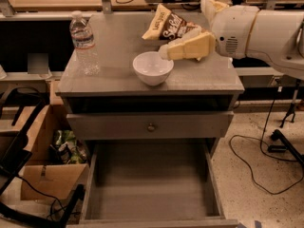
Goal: Place water bottle into middle drawer
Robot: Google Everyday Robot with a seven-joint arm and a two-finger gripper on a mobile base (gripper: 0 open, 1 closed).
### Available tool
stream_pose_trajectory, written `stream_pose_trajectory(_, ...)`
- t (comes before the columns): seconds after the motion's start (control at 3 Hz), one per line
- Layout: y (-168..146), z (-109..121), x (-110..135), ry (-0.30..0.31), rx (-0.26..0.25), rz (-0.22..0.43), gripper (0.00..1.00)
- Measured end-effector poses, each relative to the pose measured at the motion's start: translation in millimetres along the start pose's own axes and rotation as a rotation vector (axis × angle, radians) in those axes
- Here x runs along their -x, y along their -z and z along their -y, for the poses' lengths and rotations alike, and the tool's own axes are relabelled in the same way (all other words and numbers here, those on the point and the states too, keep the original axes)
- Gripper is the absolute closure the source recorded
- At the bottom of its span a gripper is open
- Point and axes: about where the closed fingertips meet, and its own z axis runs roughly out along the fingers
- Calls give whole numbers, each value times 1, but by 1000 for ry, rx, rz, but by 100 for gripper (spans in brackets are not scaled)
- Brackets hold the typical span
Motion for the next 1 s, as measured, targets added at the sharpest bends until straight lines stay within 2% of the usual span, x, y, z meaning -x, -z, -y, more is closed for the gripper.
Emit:
stream_pose_trajectory(0.33,0,0,0,0,0,0,0)
stream_pose_trajectory(0.67,-38,2,-3,7,12,-16,0)
stream_pose_trajectory(1.0,-95,18,-11,-2,5,-54,0)
